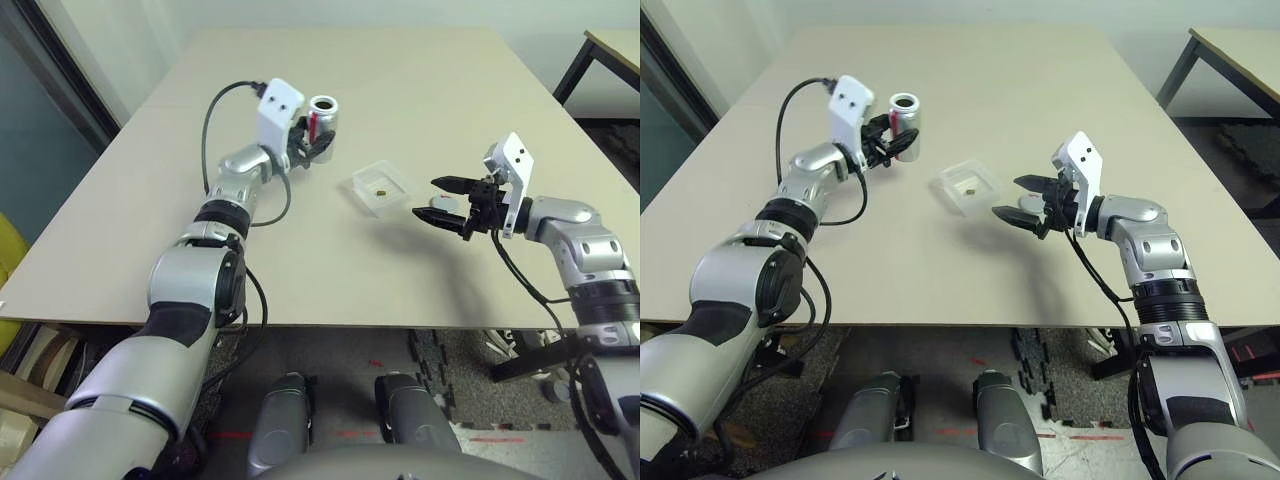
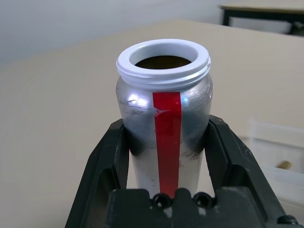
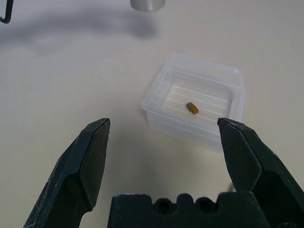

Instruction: Pour the medicine from the bottle into the box.

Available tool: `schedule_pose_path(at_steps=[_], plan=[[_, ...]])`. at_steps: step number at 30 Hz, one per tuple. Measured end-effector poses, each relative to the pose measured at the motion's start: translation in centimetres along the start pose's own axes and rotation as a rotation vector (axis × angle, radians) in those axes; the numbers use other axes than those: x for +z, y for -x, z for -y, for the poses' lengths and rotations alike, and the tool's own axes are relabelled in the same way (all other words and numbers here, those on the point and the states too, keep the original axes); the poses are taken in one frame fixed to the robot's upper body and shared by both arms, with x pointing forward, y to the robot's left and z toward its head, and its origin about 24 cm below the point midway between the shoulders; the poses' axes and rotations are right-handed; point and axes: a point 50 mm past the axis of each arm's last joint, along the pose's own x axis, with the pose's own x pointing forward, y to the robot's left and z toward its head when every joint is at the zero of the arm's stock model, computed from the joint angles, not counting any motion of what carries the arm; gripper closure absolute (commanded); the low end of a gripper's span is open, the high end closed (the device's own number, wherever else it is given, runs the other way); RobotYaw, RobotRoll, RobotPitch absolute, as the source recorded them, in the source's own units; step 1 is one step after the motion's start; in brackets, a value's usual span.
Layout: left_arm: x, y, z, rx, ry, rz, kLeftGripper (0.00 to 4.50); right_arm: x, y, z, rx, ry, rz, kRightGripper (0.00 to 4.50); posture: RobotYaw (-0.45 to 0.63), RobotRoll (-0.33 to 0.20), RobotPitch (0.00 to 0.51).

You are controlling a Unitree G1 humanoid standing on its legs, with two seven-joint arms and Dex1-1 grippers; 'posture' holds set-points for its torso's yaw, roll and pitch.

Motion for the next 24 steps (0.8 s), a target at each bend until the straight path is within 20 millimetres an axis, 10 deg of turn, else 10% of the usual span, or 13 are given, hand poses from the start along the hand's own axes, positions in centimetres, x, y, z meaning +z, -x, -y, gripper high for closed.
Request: schedule_pose_path(at_steps=[24], plan=[[-5.6, 2.5, 1.1, 0.104, 0.04, -0.066, 2.05, 0.1, 0.6, 0.5, -0.013, -0.003, -0.019, 0.0, -0.12, 0.0, 0.109]])
